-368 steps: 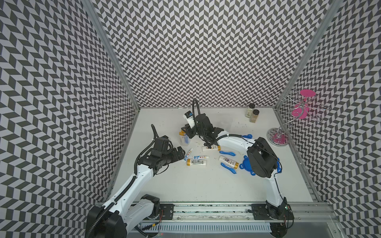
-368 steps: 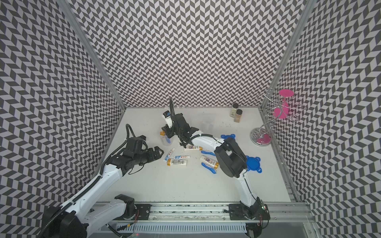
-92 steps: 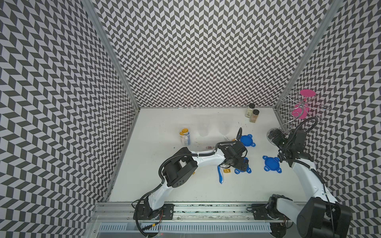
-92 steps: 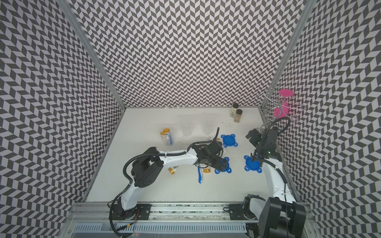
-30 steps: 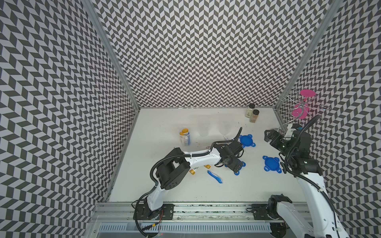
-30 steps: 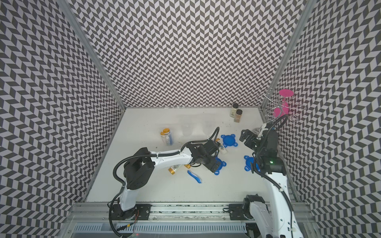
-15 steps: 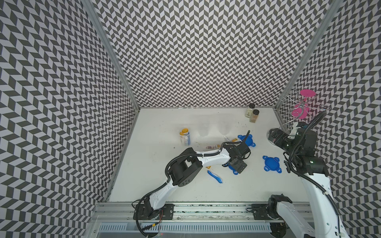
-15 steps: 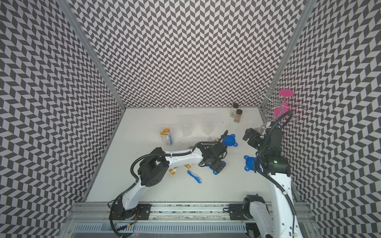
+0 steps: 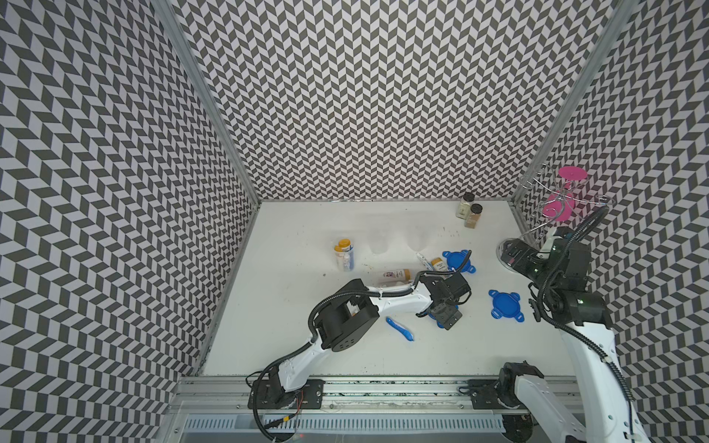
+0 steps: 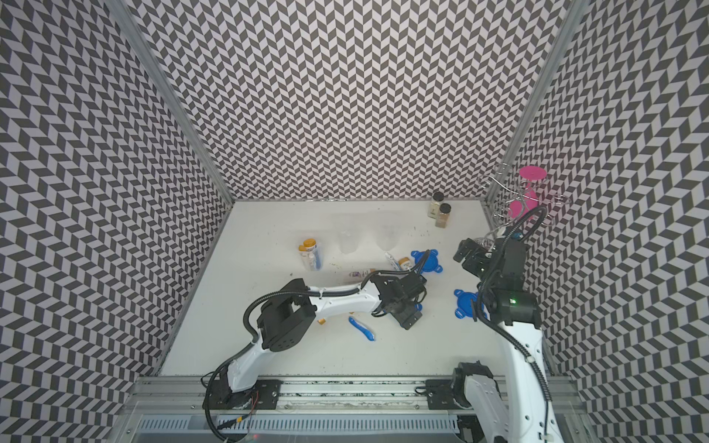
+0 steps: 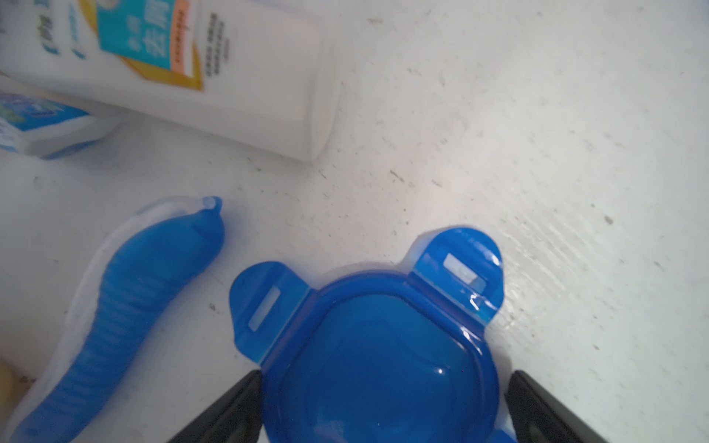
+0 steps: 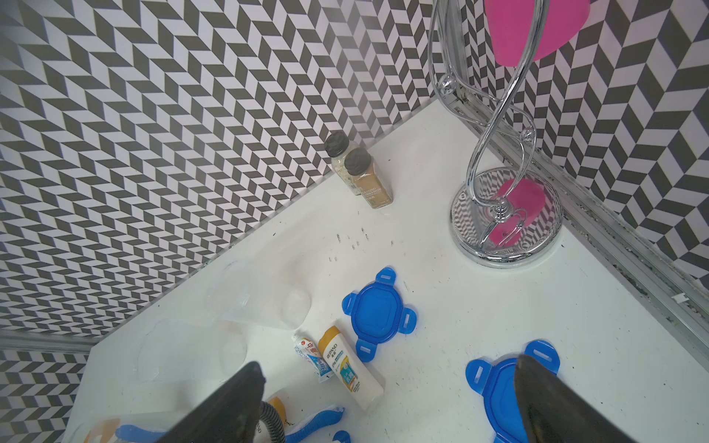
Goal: Pack away toiletry kits
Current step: Adjust the lid at the center of the board, then pick up the lid from the center of the board.
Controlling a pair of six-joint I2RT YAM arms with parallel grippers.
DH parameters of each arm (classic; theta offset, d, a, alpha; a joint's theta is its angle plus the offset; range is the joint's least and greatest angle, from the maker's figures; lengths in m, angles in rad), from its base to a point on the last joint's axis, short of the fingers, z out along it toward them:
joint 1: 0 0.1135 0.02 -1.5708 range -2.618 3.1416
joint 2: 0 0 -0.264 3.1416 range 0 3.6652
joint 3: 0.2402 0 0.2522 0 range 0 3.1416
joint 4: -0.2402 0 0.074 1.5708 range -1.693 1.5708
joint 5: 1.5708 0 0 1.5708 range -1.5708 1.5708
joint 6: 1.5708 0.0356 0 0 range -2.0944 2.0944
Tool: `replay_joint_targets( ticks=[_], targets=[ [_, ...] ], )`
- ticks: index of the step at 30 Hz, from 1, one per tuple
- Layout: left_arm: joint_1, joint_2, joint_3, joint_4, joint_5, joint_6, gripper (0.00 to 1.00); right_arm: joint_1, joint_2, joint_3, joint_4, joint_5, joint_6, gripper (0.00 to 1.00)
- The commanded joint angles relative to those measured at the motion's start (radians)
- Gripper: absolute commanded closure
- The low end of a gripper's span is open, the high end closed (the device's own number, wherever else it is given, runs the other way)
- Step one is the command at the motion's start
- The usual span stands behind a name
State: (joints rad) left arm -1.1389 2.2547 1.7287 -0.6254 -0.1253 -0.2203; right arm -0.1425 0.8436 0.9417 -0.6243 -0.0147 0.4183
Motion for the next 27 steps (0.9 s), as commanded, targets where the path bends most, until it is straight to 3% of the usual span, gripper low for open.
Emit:
replay_joint_targets(
  ticks=[1,6,8,12,21,27],
  targets=[
    [-0.003,0.023,-0.020,-0.051,-0.043,0.000,0.05,-0.006,-0.009,0.030,0.028,0.008,-0.008,0.00],
    [0.001,0.010,-0.022,-0.068,-0.050,-0.007,0.38,-0.006,-0.010,0.038,0.027,-0.004,-0.004,0.01],
    [0.005,-0.011,-0.020,-0.069,-0.049,-0.008,0.47,-0.007,-0.007,0.046,0.029,-0.004,-0.004,0.00],
    [0.036,-0.065,-0.004,-0.094,-0.009,-0.028,0.51,-0.006,0.000,0.057,0.038,-0.019,-0.002,0.00],
    [0.153,-0.364,-0.041,-0.186,0.009,-0.038,0.52,-0.003,0.024,0.065,0.073,-0.090,-0.010,0.00],
    [0.344,-0.523,-0.018,-0.289,-0.050,-0.012,0.52,0.054,0.060,0.071,0.094,-0.139,0.011,0.01]
  ],
)
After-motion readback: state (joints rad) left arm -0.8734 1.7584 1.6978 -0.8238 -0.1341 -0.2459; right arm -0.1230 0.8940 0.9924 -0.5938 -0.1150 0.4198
